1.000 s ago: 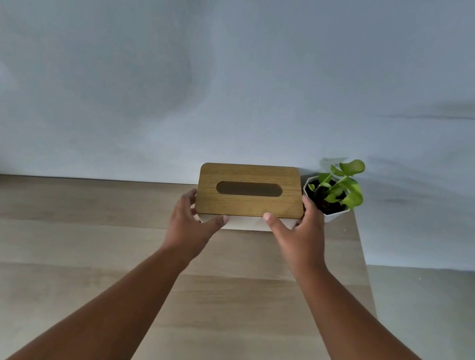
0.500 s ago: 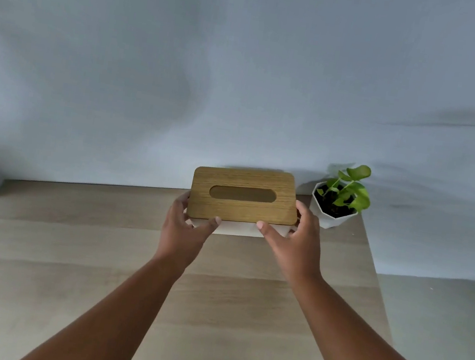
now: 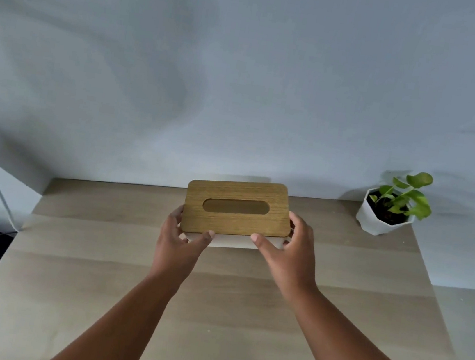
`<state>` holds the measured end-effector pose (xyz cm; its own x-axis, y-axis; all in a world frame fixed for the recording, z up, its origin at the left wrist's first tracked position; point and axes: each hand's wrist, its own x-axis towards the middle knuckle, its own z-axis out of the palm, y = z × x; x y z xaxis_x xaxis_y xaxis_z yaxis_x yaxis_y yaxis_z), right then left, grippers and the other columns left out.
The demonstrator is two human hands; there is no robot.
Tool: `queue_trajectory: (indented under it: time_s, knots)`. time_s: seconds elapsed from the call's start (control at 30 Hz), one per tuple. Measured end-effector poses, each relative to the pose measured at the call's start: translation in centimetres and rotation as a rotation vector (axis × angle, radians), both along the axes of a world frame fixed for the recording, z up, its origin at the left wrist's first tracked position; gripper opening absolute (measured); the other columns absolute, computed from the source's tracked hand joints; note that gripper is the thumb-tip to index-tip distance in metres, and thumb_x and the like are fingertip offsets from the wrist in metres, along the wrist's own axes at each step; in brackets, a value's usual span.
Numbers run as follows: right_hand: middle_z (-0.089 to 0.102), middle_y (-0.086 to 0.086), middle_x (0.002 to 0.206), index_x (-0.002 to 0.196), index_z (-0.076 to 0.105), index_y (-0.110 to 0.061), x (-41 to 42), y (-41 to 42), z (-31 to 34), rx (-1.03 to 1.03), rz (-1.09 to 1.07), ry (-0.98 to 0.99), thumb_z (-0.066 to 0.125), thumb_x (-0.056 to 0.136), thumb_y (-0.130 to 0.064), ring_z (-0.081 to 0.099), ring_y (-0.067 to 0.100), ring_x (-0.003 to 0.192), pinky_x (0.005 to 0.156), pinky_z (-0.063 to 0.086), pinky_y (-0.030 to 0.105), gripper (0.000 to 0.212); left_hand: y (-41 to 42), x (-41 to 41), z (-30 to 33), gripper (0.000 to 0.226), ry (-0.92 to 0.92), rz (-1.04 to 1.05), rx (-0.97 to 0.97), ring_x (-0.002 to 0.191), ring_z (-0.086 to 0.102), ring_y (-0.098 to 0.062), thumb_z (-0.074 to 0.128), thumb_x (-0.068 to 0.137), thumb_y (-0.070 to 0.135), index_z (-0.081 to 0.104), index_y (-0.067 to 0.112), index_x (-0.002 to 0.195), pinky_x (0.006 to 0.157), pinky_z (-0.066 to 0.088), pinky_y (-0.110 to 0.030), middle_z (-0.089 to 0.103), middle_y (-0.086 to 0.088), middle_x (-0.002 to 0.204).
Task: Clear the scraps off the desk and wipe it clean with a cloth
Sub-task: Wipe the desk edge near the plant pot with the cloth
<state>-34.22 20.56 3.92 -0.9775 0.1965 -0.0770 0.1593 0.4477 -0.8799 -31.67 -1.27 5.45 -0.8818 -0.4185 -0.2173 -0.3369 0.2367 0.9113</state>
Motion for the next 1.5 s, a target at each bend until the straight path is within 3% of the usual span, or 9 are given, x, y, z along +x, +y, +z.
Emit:
queue_trajectory:
  time_s: [0.3, 0.47, 0.8, 1.1, 1.3, 1.5]
  knots:
    - [0.045, -0.009, 0.136, 0.148, 0.042, -0.026, -0.6, -8.1, -0.8, -0.006, 0.003, -0.01, 0.086, 0.074, -0.05, 0.054, 0.009, 0.113, 0.097, 0.052, 0.031, 0.09, -8.2, -0.9, -1.1, 0.074, 0.01, -0.01, -0.025, 0.119, 0.058, 0.003, 0.087, 0.08, 0.029, 0.048, 0.037, 0.142, 0.107, 0.05, -0.04, 0.061, 0.016, 0.131]
    - [0.044, -0.014, 0.132, 0.145, 0.043, -0.031, -1.6, -11.2, -1.5, -0.021, -0.007, -0.012, 0.085, 0.073, -0.052, 0.051, -0.002, 0.111, 0.091, 0.048, 0.021, 0.087, -11.5, -2.0, -2.6, 0.079, 0.015, -0.018, -0.03, 0.116, 0.057, 0.01, 0.089, 0.074, 0.043, 0.046, 0.043, 0.141, 0.103, 0.049, -0.033, 0.059, 0.025, 0.131]
    - [0.044, -0.016, 0.132, 0.144, 0.043, -0.032, -2.9, -14.5, -2.3, 0.006, -0.033, -0.004, 0.085, 0.072, -0.053, 0.051, 0.001, 0.115, 0.095, 0.05, 0.026, 0.086, -15.0, -3.7, -4.1, 0.081, 0.02, -0.029, -0.013, 0.119, 0.056, 0.01, 0.088, 0.07, 0.05, 0.045, 0.05, 0.139, 0.103, 0.05, -0.032, 0.058, 0.025, 0.133]
    - [0.044, -0.011, 0.136, 0.148, 0.041, -0.028, -3.3, -15.1, -2.3, 0.034, -0.036, -0.013, 0.084, 0.073, -0.055, 0.052, 0.006, 0.116, 0.096, 0.053, 0.031, 0.09, -15.3, -4.3, -4.3, 0.085, 0.01, -0.043, -0.021, 0.129, 0.053, 0.0, 0.086, 0.075, 0.049, 0.04, 0.043, 0.147, 0.109, 0.046, -0.034, 0.055, 0.016, 0.14]
    - [0.039, -0.004, 0.151, 0.158, 0.028, -0.022, -1.9, -14.4, -2.0, 0.087, 0.015, -0.064, 0.08, 0.081, -0.052, 0.045, 0.009, 0.132, 0.101, 0.04, 0.023, 0.098, -14.6, -3.7, -3.4, 0.091, -0.035, -0.036, -0.214, 0.142, 0.042, -0.016, 0.079, 0.083, 0.053, 0.03, 0.03, 0.156, 0.116, 0.041, -0.047, 0.042, 0.005, 0.153]
    - [0.04, 0.003, 0.159, 0.156, 0.038, -0.016, 2.7, -11.2, -2.0, 0.265, 0.104, -0.042, 0.069, 0.094, -0.043, 0.037, 0.018, 0.147, 0.117, 0.037, 0.032, 0.074, -11.9, 0.1, -2.4, 0.074, 0.07, -0.036, -0.393, 0.15, 0.027, -0.025, 0.065, 0.095, 0.049, 0.031, 0.026, 0.156, 0.119, 0.033, -0.05, 0.03, 0.0, 0.163]
